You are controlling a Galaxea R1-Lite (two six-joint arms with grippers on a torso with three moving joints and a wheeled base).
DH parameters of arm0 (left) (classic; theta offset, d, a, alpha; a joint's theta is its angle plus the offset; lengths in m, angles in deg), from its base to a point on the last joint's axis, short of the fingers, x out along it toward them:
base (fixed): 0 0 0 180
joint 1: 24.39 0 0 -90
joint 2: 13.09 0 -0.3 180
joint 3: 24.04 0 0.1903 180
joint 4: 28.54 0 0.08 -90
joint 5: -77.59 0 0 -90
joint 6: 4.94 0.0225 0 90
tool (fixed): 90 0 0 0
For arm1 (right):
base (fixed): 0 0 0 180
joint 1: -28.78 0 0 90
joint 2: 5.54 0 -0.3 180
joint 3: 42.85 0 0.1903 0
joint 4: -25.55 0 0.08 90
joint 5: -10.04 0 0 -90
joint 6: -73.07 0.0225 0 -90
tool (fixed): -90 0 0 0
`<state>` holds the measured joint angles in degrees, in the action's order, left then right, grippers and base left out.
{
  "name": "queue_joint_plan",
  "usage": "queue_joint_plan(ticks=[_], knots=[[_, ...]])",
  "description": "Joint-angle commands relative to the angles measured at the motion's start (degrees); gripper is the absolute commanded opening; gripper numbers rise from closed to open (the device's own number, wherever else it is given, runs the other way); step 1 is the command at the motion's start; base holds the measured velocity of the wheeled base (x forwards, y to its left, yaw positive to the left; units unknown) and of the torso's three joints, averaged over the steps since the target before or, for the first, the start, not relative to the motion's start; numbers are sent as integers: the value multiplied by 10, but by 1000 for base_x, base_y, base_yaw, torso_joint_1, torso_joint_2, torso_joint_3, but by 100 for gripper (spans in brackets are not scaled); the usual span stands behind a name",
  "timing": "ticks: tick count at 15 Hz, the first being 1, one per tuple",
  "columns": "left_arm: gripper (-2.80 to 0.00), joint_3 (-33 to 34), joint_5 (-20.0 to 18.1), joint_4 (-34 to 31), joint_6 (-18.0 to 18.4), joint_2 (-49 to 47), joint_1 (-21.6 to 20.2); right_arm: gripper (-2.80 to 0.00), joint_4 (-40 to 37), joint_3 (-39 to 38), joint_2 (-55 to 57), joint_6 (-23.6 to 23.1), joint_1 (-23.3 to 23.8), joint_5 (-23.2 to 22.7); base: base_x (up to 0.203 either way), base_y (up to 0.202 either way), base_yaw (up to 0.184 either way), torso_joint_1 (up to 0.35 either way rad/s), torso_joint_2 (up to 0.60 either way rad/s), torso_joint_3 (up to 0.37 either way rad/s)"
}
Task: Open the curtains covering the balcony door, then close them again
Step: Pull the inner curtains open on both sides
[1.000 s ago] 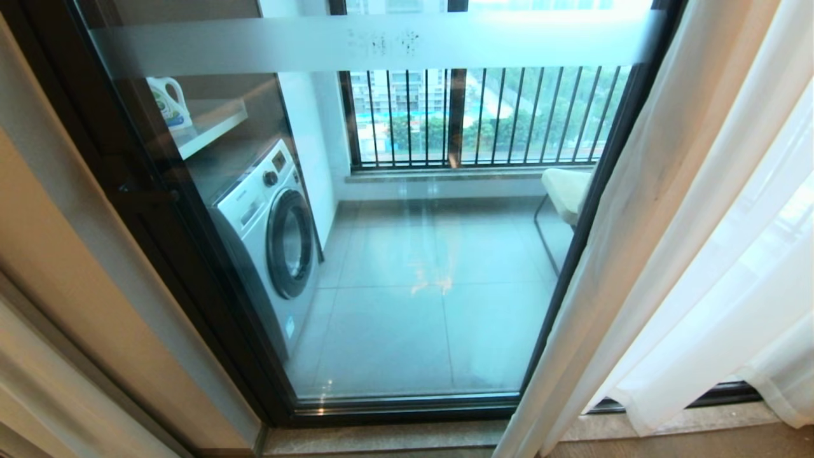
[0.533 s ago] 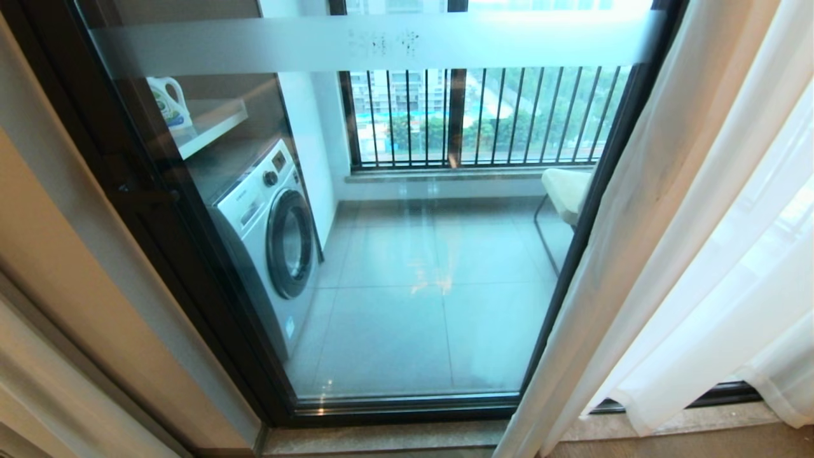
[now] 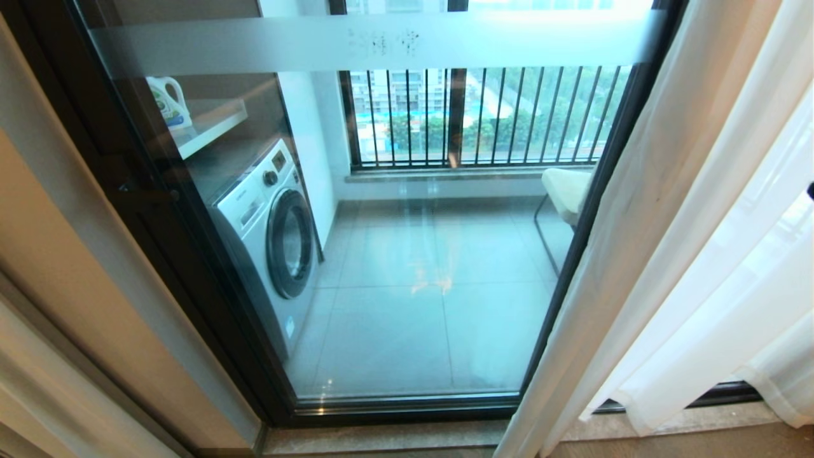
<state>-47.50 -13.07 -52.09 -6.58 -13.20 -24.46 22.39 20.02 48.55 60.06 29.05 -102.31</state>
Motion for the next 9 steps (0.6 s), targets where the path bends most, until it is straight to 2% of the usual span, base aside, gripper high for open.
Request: queue_joint_plan(ticks=[1, 2, 3, 9], knots=[[-280, 0, 0, 0, 0, 0, 0, -280, 3, 35, 71, -1, 0, -2, 0, 0, 0, 0, 0, 0], [-280, 0, 0, 0, 0, 0, 0, -184, 1, 34, 73, -1, 0, -2, 0, 0, 0, 0, 0, 0], [-280, 0, 0, 0, 0, 0, 0, 0, -3, 33, 73, -1, 0, -2, 0, 0, 0, 0, 0, 0], [-280, 0, 0, 0, 0, 0, 0, 0, 3, 26, 79, -2, 0, -2, 0, 0, 0, 0, 0, 0]])
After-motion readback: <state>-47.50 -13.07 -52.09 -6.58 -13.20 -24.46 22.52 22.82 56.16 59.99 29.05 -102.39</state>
